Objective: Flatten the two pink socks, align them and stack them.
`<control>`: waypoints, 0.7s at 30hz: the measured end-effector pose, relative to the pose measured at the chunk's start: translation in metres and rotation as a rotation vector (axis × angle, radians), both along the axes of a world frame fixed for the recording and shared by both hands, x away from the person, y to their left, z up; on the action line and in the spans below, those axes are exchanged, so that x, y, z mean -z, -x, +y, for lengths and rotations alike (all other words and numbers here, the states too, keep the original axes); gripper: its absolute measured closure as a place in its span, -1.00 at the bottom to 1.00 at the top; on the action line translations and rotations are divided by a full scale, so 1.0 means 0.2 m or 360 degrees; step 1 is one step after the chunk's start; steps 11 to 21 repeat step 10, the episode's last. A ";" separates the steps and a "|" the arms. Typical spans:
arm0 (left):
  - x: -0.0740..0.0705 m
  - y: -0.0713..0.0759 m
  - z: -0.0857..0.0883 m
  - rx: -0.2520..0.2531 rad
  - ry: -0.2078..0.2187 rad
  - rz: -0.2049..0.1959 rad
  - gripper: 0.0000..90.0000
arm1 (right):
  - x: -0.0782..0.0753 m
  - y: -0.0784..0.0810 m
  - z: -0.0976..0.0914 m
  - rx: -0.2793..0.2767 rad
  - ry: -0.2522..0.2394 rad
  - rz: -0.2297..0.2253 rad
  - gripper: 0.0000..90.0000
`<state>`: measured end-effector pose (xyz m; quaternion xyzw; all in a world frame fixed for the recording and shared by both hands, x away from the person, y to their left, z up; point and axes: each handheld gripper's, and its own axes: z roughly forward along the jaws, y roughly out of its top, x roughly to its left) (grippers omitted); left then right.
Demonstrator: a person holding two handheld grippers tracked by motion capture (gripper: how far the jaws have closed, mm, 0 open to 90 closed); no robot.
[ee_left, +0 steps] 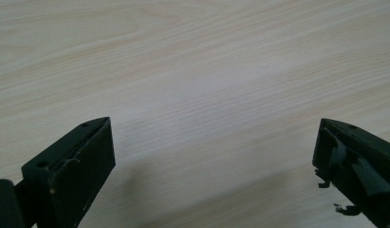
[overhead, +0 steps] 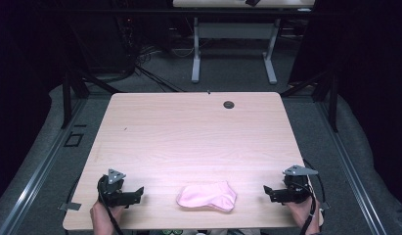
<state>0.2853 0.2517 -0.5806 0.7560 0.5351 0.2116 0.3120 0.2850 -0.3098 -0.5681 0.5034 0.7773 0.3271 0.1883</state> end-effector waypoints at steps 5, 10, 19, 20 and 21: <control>0.04 -0.01 0.04 -0.0045 -0.0002 0.0009 -1.00 | 0.05 -0.03 -0.04 0.0073 0.0037 0.0033 -1.00; 0.06 -0.02 0.04 -0.0080 -0.0012 -0.0031 -1.00 | 0.09 -0.05 -0.05 0.0114 0.0061 0.0024 -1.00; 0.06 -0.02 0.04 -0.0080 -0.0012 -0.0031 -1.00 | 0.09 -0.05 -0.05 0.0114 0.0061 0.0024 -1.00; 0.06 -0.02 0.04 -0.0080 -0.0012 -0.0031 -1.00 | 0.09 -0.05 -0.05 0.0114 0.0061 0.0024 -1.00; 0.06 -0.02 0.04 -0.0080 -0.0012 -0.0031 -1.00 | 0.09 -0.05 -0.05 0.0114 0.0061 0.0024 -1.00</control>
